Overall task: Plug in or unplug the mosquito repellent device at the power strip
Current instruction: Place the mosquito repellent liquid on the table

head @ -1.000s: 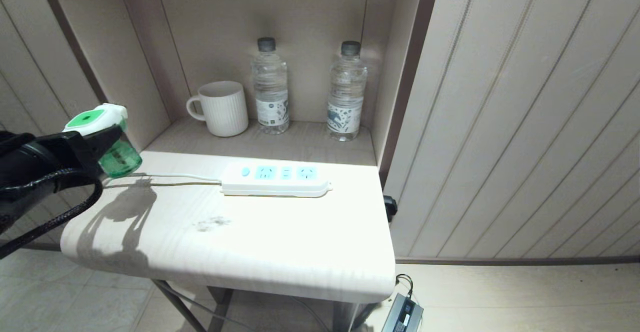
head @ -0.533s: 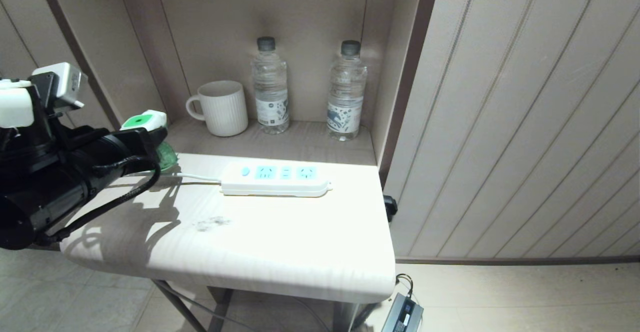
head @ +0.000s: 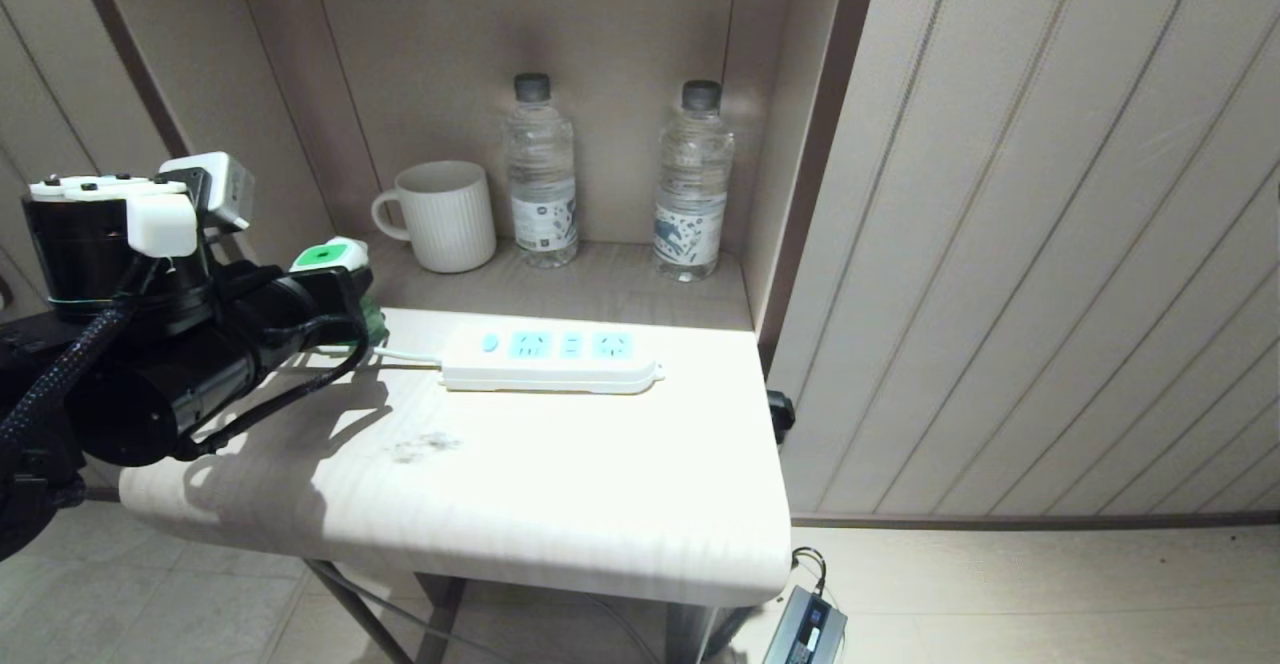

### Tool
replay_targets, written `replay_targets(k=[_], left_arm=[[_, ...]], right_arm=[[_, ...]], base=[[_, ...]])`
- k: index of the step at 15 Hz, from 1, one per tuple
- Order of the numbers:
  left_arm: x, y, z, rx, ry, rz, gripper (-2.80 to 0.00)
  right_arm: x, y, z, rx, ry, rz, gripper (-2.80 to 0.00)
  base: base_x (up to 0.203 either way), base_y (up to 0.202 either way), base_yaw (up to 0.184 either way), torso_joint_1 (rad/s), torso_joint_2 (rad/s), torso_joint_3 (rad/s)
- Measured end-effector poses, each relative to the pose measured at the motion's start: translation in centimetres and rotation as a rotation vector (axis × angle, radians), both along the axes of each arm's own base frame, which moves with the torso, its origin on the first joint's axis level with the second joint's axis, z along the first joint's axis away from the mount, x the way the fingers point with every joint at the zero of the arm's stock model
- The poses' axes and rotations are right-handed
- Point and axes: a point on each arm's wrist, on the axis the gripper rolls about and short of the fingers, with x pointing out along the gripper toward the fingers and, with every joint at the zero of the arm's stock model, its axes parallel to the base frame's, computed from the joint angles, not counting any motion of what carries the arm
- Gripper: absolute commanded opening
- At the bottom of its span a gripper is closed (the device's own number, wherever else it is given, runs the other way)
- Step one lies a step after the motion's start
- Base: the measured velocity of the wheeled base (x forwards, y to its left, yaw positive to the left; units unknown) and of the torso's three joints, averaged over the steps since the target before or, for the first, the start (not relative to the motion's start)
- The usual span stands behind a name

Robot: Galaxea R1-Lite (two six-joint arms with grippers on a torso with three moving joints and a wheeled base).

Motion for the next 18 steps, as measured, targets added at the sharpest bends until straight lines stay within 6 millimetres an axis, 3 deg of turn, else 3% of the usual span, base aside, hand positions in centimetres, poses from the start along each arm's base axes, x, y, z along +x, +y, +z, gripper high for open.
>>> replay_targets(k=[4,5,12,17,18], left_arm=[[0.2,-0.1,-0.2,0.003,0.004,0.003,-2.80],[0.3,-0.1,-0.2,0.004,0.005,0.003,0.00],[-0.1,0.0,0.8,-0.006,-0.023,0.003,0.00],[-1.9,0.8,2.3,0.003,-0.069,0.030,0.00],[-2.5,1.0,2.7,0.005,-0.077,0.032,-2.20]], right_arm=[[0.0,0.0,0.0,0.000,0.000,0.000,-2.80],[0.0,0.0,0.0,0.000,0.000,0.000,-2.80],[0.0,0.0,0.0,0.000,0.000,0.000,-2.80],[0.0,0.0,0.0,0.000,0.000,0.002,-2.80],[0.0,0.0,0.0,0.000,0.000,0.002,-2.80]], base=[[0.000,0.000,0.000,0.000,0.00,0.000],[0.000,0.000,0.000,0.000,0.00,0.000],[0.000,0.000,0.000,0.000,0.00,0.000],[0.000,0.000,0.000,0.000,0.00,0.000],[0.000,0.000,0.000,0.000,0.00,0.000]])
